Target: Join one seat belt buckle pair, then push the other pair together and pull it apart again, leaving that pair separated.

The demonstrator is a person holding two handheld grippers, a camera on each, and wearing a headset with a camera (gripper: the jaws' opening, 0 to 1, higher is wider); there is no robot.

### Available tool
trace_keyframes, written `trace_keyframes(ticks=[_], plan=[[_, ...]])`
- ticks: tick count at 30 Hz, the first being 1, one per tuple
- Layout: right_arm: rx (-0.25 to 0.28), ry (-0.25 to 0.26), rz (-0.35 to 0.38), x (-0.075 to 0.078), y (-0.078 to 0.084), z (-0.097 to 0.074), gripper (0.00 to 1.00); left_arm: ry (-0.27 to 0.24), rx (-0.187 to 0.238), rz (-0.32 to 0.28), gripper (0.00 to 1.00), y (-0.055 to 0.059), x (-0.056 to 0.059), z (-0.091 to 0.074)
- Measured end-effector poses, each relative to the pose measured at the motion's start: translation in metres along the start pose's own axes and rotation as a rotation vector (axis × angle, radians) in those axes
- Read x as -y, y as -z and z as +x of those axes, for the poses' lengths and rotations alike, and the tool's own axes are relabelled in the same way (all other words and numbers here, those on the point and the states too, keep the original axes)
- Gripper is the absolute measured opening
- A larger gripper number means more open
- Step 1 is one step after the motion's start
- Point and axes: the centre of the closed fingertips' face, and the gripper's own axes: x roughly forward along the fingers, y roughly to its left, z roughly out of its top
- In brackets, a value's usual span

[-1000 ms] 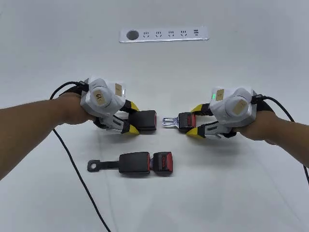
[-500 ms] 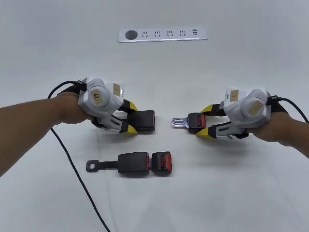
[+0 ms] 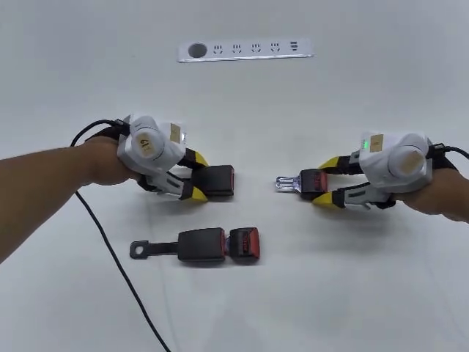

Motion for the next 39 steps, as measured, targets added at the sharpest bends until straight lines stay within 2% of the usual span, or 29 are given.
trace_keyframes(ticks=[5, 20, 31, 34, 36, 38, 39], plan=[[0.000, 0.002, 0.002, 0.004, 0.008, -0.004, 0.32, 0.000, 0.001, -0.001, 0.33, 0.001, -0.001, 0.001], [0.011, 0.012, 0.020, 0.007, 0.019, -0.017, 0.33, 0.000, -0.010, -0.005, 0.34, 0.000, 0.000, 0.001], [0.011, 0.008, 0.005, 0.009, 0.021, -0.019, 0.33, 0.001, -0.017, -0.002, 0.34, 0.000, 0.001, 0.001], [0.007, 0.008, -0.001, 0.008, 0.020, -0.019, 0.34, -0.006, -0.005, -0.033, 0.35, -0.001, 0.001, 0.001], [0.008, 0.010, -0.005, 0.009, 0.021, -0.020, 0.34, 0.006, -0.010, -0.035, 0.39, -0.001, 0.004, 0.001], [0.017, 0.032, -0.032, 0.010, 0.020, -0.021, 0.36, 0.023, -0.024, -0.055, 0.45, -0.001, 0.007, 0.000], [0.008, 0.067, -0.007, 0.013, 0.021, -0.023, 0.38, 0.015, -0.030, -0.091, 0.46, 0.000, 0.007, -0.001]])
